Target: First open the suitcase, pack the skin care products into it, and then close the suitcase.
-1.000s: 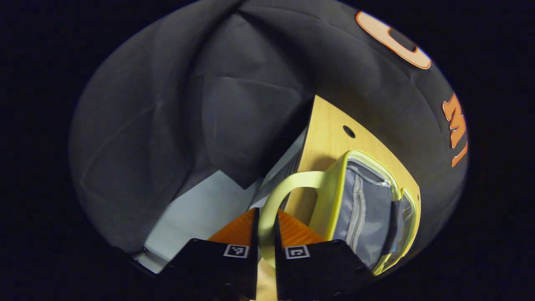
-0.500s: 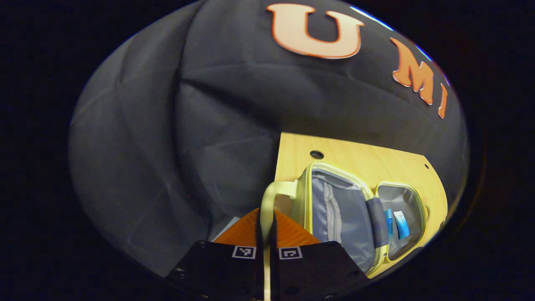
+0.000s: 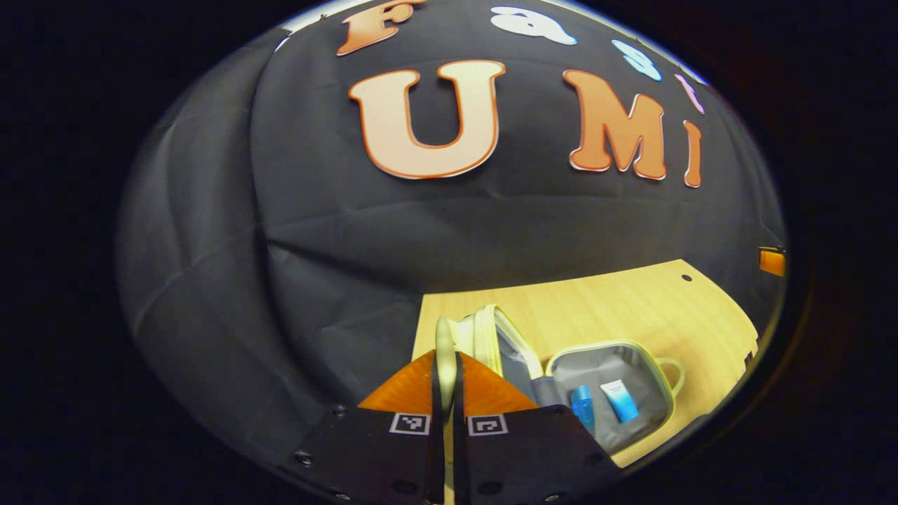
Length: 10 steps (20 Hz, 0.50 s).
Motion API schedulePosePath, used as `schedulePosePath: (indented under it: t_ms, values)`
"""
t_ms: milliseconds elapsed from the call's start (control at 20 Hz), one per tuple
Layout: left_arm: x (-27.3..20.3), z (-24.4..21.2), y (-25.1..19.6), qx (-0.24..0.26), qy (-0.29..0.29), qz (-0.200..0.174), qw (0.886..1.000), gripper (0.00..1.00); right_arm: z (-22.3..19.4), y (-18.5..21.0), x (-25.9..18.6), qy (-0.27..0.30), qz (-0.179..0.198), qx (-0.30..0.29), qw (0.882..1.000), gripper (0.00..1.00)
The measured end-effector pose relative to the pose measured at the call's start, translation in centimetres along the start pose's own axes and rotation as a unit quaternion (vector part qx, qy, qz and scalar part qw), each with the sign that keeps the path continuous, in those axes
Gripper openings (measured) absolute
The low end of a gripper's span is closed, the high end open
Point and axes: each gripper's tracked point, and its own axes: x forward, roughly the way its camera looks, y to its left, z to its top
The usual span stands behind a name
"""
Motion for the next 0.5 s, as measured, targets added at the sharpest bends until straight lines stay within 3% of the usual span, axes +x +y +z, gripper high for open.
schedulePosePath:
  t_ms: [500]
  values:
    - [-3.6,3.9,-13.9,0.024,-0.030,-0.048,0.998,0.05,-1.2,-2.5,-0.2,-0.001,0.031,-0.015,0.999,0.94]
